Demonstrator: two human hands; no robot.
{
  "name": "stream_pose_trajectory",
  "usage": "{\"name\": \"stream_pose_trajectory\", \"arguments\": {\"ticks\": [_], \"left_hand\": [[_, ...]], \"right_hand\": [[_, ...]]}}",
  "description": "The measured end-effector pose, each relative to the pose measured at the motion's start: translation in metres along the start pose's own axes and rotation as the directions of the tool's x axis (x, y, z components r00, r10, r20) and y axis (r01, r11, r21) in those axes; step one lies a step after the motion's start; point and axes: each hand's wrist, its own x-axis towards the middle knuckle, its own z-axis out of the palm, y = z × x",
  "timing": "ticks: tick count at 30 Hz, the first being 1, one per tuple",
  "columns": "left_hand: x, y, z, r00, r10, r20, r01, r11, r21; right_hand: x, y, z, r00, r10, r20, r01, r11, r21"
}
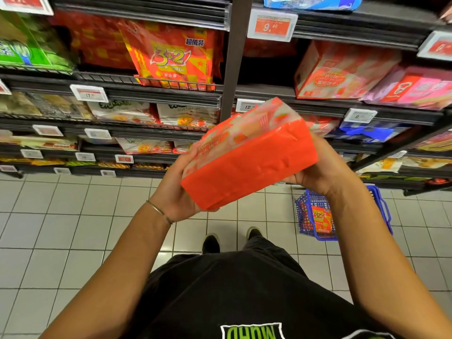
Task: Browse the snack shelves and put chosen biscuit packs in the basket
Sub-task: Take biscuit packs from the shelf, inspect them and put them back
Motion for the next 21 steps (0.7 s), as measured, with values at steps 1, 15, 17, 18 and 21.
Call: {"name": "stream_pose_trajectory", "arguments": {"ticks": [1,15,17,18,21], "left_hand": [[-0.001,0.003,0.0,0.999,0.039,-0.008,-0.039,0.999,0.005],[-0.012,0.024,0.011,0.963,0.244,-0.113,-0.182,0.901,0.394],[-0.013,0.028,0.011,0.95,0.283,-0.132,-0.207,0.886,0.415],[-0.012,0.028,0.012,0.943,0.304,-0.137,-0.222,0.879,0.421],[-0.012,0.029,0.019,0.924,0.361,-0.128,-0.273,0.856,0.44]], "right_hand": [[0.0,0.002,-0.003,1.0,-0.001,0.009,0.001,1.0,0.001],[0.004,0.028,-0.016,0.988,0.104,0.115,-0.131,0.958,0.257],[0.003,0.034,-0.018,0.982,0.15,0.11,-0.174,0.952,0.251],[0.004,0.037,-0.018,0.979,0.174,0.102,-0.195,0.948,0.252],[0.007,0.055,-0.018,0.966,0.254,0.049,-0.257,0.917,0.304]]}}
